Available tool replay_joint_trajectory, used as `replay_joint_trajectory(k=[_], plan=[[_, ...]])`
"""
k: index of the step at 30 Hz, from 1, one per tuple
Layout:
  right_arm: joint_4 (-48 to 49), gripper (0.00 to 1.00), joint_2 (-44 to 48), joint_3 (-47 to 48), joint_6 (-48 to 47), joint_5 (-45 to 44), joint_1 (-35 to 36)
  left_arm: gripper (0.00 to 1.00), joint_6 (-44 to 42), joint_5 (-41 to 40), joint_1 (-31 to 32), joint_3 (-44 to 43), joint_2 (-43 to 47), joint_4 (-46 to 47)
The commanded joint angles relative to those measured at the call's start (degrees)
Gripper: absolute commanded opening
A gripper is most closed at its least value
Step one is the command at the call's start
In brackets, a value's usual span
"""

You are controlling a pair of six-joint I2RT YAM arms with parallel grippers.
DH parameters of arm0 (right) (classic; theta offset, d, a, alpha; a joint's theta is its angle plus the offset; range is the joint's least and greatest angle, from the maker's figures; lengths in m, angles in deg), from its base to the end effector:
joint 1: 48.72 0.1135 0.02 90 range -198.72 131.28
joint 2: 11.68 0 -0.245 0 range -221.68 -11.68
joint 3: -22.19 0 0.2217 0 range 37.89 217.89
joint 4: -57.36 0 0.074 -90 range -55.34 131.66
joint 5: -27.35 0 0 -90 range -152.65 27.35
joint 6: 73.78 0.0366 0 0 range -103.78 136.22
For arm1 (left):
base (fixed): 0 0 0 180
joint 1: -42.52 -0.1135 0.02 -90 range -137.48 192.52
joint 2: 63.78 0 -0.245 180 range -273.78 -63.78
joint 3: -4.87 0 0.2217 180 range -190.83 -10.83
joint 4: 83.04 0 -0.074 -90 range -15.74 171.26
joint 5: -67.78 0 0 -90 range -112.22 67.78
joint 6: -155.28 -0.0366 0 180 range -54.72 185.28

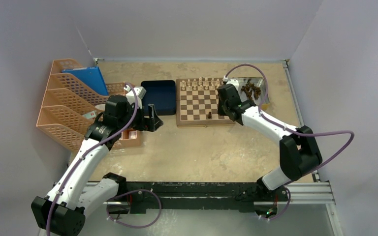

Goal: Set up the chess pieces on the board
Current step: Place the chess piece on the chessboard.

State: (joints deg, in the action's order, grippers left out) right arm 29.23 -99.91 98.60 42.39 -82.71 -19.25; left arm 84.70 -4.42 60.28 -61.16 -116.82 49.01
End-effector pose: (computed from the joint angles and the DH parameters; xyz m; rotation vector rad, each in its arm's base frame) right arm 0.2783 0.1428 0.2434 0.1190 2.2185 0.1361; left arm 0.1660 -0.0649 0.2967 0.1495 2.2304 -0.7007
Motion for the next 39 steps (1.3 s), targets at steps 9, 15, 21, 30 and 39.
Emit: replay_joint_trajectory(k=[9, 15, 21, 30, 39], plan=[[5.16, 0.14, -2.13, -1.08, 3.48, -4.57, 1.12, 0.86, -0.17, 0.52, 0.26, 0.1, 0.66, 2.09], [5.09, 0.15, -2.67, -1.21, 3.44, -6.38, 1.22, 0.86, -0.17, 0.92, 0.26, 0.33, 0.74, 1.92], [6.21, 0.16, -4.53, -1.98, 3.59, -5.83, 1.2, 0.85, 0.0, 0.01, 0.26, 0.15, 0.77, 1.51], [7.62, 0.16, -7.36, -2.72, 3.48, -6.73, 1.2, 0.85, 0.09, -0.36, 0.26, 0.28, 0.12, 2.0], [6.28, 0.23, -6.15, -2.99, 3.77, -8.16, 1.21, 0.85, 0.18, -0.49, 0.25, 0.57, 0.96, 1.94]])
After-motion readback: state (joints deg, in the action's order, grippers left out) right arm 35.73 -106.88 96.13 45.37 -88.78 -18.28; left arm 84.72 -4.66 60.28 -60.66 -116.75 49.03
